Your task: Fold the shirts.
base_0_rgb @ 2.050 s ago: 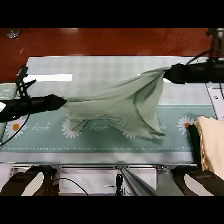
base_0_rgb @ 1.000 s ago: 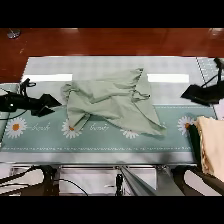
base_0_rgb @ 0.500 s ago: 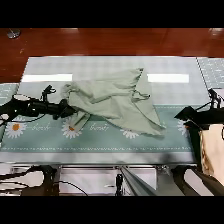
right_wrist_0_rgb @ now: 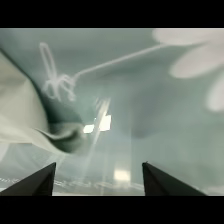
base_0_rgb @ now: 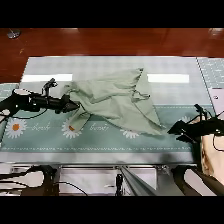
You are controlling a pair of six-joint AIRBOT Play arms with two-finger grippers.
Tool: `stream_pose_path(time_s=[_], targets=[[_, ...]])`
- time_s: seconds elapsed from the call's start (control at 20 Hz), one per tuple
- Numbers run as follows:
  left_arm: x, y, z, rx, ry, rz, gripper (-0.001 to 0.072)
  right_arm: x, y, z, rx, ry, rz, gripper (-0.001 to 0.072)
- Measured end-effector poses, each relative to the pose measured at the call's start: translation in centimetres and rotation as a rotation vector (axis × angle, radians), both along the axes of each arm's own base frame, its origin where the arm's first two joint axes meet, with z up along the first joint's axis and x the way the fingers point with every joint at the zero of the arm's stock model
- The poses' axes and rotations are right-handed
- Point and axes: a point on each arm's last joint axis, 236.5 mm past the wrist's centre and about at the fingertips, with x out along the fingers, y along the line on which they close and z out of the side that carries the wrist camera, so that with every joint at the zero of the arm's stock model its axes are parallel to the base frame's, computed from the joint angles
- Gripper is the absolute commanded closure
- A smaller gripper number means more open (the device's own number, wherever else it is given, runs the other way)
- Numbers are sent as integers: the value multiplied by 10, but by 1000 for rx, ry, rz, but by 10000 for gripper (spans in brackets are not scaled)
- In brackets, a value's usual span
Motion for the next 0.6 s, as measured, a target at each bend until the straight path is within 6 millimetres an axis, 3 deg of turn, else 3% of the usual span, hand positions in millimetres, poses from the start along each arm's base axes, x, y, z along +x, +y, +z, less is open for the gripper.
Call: stream_pose_path(time_s=[0.2, 0.25, 0.3, 0.35, 0.5, 0.6], targets=[[-1, -1, 2, -7, -1, -9, 688, 25, 35, -8, 50, -60, 53, 95], [-1, -2, 3, -8, -1, -11, 688, 32, 44, -9, 61, -69, 72, 204], [-2, -2, 3, -10, 0, -12, 688, 38, 52, -10, 68, -76, 90, 472], [-2, -2, 3, -12, 1, -14, 688, 45, 58, -12, 66, -86, 111, 686], [4, -4, 14, -40, -21, -7, 689, 60, 79, -3, 92, -113, 182, 690], [29, -4, 50, -99, -116, 26, 689, 95, 85, 31, 93, -216, 227, 690]])
